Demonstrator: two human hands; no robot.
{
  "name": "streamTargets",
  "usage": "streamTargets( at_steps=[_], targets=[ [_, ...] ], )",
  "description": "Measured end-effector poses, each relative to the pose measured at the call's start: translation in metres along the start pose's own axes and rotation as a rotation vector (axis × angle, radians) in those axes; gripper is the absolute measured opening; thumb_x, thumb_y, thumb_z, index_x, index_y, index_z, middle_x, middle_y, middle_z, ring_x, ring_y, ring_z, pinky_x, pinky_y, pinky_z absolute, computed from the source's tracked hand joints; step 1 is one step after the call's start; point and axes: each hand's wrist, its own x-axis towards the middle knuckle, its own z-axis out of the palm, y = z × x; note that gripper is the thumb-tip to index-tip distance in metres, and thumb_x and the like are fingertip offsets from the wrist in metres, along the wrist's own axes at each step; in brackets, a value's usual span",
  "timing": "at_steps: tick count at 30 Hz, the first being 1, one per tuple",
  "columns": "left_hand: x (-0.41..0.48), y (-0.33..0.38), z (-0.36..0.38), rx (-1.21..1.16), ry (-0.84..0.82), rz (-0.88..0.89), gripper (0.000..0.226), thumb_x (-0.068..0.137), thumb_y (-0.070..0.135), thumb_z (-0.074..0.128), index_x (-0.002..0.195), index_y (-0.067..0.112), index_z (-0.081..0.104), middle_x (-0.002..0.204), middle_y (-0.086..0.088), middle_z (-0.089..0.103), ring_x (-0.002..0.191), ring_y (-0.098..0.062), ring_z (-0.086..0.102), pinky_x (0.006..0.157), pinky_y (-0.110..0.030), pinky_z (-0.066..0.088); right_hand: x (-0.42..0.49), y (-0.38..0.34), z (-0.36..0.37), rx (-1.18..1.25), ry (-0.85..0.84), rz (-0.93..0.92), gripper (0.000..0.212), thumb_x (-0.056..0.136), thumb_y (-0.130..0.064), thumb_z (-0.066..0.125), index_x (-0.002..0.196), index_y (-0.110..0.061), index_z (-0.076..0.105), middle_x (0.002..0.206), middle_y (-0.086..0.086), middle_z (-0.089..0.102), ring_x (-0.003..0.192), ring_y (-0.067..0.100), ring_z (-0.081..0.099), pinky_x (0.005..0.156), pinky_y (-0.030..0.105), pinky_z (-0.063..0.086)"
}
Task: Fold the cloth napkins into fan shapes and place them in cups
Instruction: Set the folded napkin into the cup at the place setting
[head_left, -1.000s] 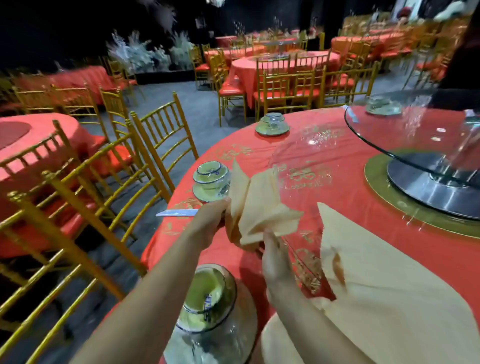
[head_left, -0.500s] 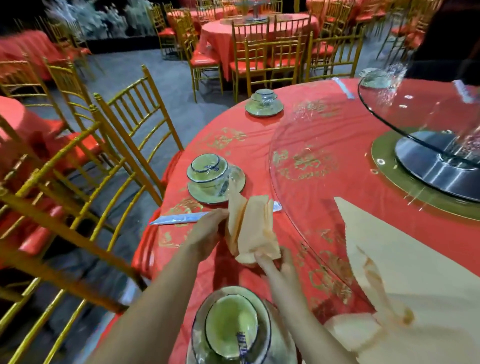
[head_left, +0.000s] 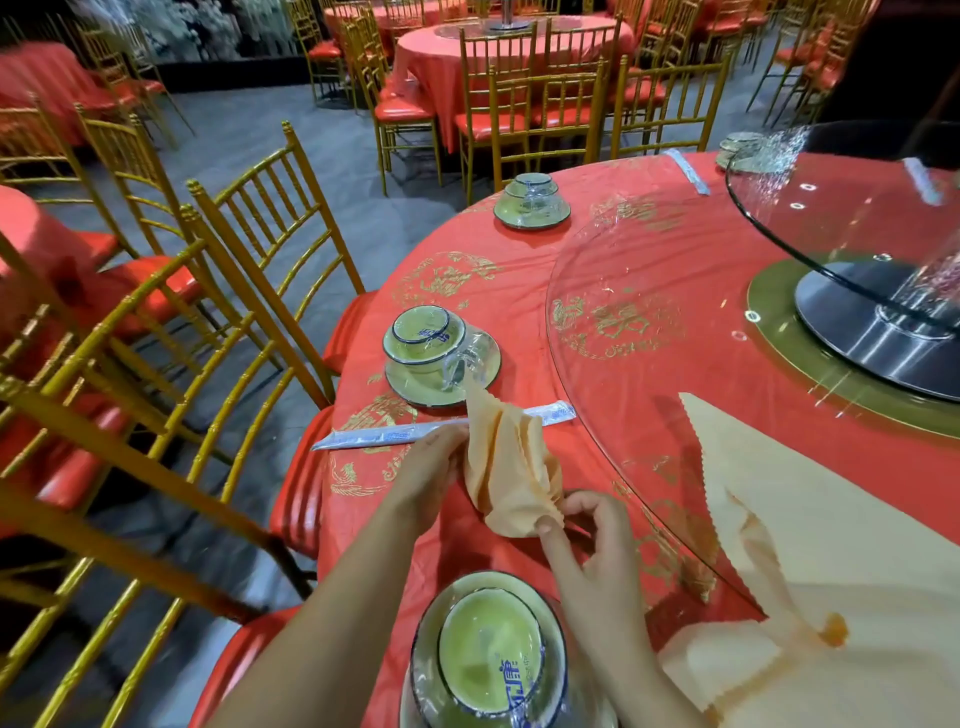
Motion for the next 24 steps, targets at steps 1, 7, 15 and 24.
streamTargets(
  at_steps=[1,7,15,24],
  targets=[
    [-0.001,0.0,0.0,0.006,-0.001,-0.004,0.027,0.093,0.007,0.042,0.1,0.005,0.068,0.092,-0.001,0.068,0.085,-0.008,0.059,0.082,-0.023,0.048,0.0,0.002,0.0,0.029,-0.002,0.03,0.026,0.067,-0.052,0.049,0.086,-0.033,0.048,0.096,-0.004,0.054,0.095,0.009,0.053,0.077,0.013,0.042],
    [-0.005,0.001,0.001,0.009,0.008,-0.028,0.027,0.095,0.006,0.039,0.098,0.0,0.065,0.101,-0.013,0.063,0.095,-0.02,0.055,0.09,-0.032,0.044,0.01,0.005,-0.001,0.21,-0.176,0.199,0.042,0.087,-0.012,0.058,0.121,-0.028,0.04,0.109,-0.025,0.049,0.102,-0.011,0.048,0.078,0.008,0.041],
    [-0.004,0.003,0.003,-0.014,0.05,-0.036,0.028,0.095,0.008,0.04,0.096,0.007,0.068,0.104,-0.011,0.066,0.099,-0.021,0.058,0.099,-0.039,0.044,0.006,0.0,-0.005,0.255,-0.219,0.268,0.061,0.072,-0.036,0.061,0.128,-0.03,0.038,0.116,-0.026,0.048,0.114,-0.003,0.047,0.084,0.016,0.039],
    [-0.01,0.01,0.005,-0.042,0.101,-0.064,0.029,0.094,0.013,0.041,0.086,0.017,0.069,0.078,0.008,0.073,0.086,-0.011,0.064,0.093,-0.032,0.045,-0.01,-0.005,-0.012,0.088,-0.3,0.188,0.109,0.047,-0.069,0.063,0.139,-0.047,0.01,0.149,-0.02,0.017,0.135,0.001,0.025,0.098,0.012,0.03]
  ],
)
